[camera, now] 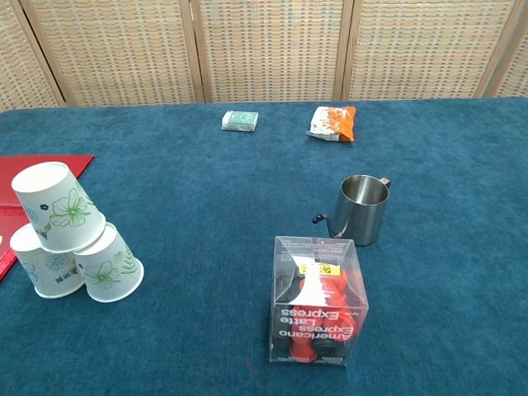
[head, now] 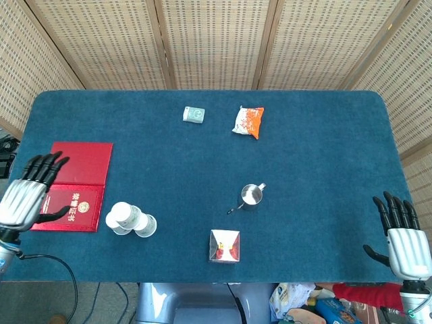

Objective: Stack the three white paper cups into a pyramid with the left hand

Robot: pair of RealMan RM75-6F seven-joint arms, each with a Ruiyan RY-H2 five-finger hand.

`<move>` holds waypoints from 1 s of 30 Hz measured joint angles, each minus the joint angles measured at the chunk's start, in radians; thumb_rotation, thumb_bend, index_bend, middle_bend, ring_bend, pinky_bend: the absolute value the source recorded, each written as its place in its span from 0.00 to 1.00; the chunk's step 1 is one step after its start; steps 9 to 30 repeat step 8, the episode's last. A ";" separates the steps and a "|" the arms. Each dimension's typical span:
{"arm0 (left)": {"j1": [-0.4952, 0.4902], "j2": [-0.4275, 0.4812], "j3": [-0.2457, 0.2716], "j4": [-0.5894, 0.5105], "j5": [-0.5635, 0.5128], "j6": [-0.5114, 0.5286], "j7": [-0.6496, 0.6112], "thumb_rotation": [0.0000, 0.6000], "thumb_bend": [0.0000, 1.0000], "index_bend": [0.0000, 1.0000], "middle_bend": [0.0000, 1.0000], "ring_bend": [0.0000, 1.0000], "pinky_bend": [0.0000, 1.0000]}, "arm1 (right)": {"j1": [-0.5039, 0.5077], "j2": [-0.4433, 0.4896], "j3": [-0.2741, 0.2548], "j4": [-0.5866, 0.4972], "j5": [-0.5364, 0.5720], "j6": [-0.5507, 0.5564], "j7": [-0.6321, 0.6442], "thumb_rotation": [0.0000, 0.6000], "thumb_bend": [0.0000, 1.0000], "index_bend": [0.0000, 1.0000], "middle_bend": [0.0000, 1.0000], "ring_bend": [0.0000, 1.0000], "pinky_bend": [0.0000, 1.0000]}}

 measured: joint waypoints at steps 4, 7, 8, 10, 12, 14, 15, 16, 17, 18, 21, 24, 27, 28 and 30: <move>0.082 -0.042 -0.014 -0.016 -0.124 0.069 0.073 1.00 0.23 0.00 0.00 0.00 0.00 | -0.004 0.003 -0.005 -0.003 -0.012 0.009 0.002 1.00 0.00 0.00 0.00 0.00 0.00; 0.117 -0.067 -0.017 -0.017 -0.155 0.085 0.053 1.00 0.23 0.00 0.00 0.00 0.00 | -0.006 0.006 -0.006 -0.005 -0.017 0.014 0.008 1.00 0.00 0.00 0.00 0.00 0.00; 0.123 -0.073 -0.016 -0.016 -0.157 0.081 0.044 1.00 0.23 0.00 0.00 0.00 0.00 | -0.007 0.007 -0.006 -0.006 -0.019 0.015 0.010 1.00 0.00 0.00 0.00 0.00 0.00; 0.123 -0.073 -0.016 -0.016 -0.157 0.081 0.044 1.00 0.23 0.00 0.00 0.00 0.00 | -0.007 0.007 -0.006 -0.006 -0.019 0.015 0.010 1.00 0.00 0.00 0.00 0.00 0.00; 0.123 -0.073 -0.016 -0.016 -0.157 0.081 0.044 1.00 0.23 0.00 0.00 0.00 0.00 | -0.007 0.007 -0.006 -0.006 -0.019 0.015 0.010 1.00 0.00 0.00 0.00 0.00 0.00; 0.123 -0.073 -0.016 -0.016 -0.157 0.081 0.044 1.00 0.23 0.00 0.00 0.00 0.00 | -0.007 0.007 -0.006 -0.006 -0.019 0.015 0.010 1.00 0.00 0.00 0.00 0.00 0.00; 0.123 -0.073 -0.016 -0.016 -0.157 0.081 0.044 1.00 0.23 0.00 0.00 0.00 0.00 | -0.007 0.007 -0.006 -0.006 -0.019 0.015 0.010 1.00 0.00 0.00 0.00 0.00 0.00; 0.123 -0.073 -0.016 -0.016 -0.157 0.081 0.044 1.00 0.23 0.00 0.00 0.00 0.00 | -0.007 0.007 -0.006 -0.006 -0.019 0.015 0.010 1.00 0.00 0.00 0.00 0.00 0.00; 0.123 -0.073 -0.016 -0.016 -0.157 0.081 0.044 1.00 0.23 0.00 0.00 0.00 0.00 | -0.007 0.007 -0.006 -0.006 -0.019 0.015 0.010 1.00 0.00 0.00 0.00 0.00 0.00; 0.123 -0.073 -0.016 -0.016 -0.157 0.081 0.044 1.00 0.23 0.00 0.00 0.00 0.00 | -0.007 0.007 -0.006 -0.006 -0.019 0.015 0.010 1.00 0.00 0.00 0.00 0.00 0.00; 0.123 -0.073 -0.016 -0.016 -0.157 0.081 0.044 1.00 0.23 0.00 0.00 0.00 0.00 | -0.007 0.007 -0.006 -0.006 -0.019 0.015 0.010 1.00 0.00 0.00 0.00 0.00 0.00; 0.123 -0.073 -0.016 -0.016 -0.157 0.081 0.044 1.00 0.23 0.00 0.00 0.00 0.00 | -0.007 0.007 -0.006 -0.006 -0.019 0.015 0.010 1.00 0.00 0.00 0.00 0.00 0.00; 0.123 -0.073 -0.016 -0.016 -0.157 0.081 0.044 1.00 0.23 0.00 0.00 0.00 0.00 | -0.007 0.007 -0.006 -0.006 -0.019 0.015 0.010 1.00 0.00 0.00 0.00 0.00 0.00; 0.123 -0.073 -0.016 -0.016 -0.157 0.081 0.044 1.00 0.23 0.00 0.00 0.00 0.00 | -0.007 0.007 -0.006 -0.006 -0.019 0.015 0.010 1.00 0.00 0.00 0.00 0.00 0.00; 0.123 -0.073 -0.016 -0.016 -0.157 0.081 0.044 1.00 0.23 0.00 0.00 0.00 0.00 | -0.007 0.007 -0.006 -0.006 -0.019 0.015 0.010 1.00 0.00 0.00 0.00 0.00 0.00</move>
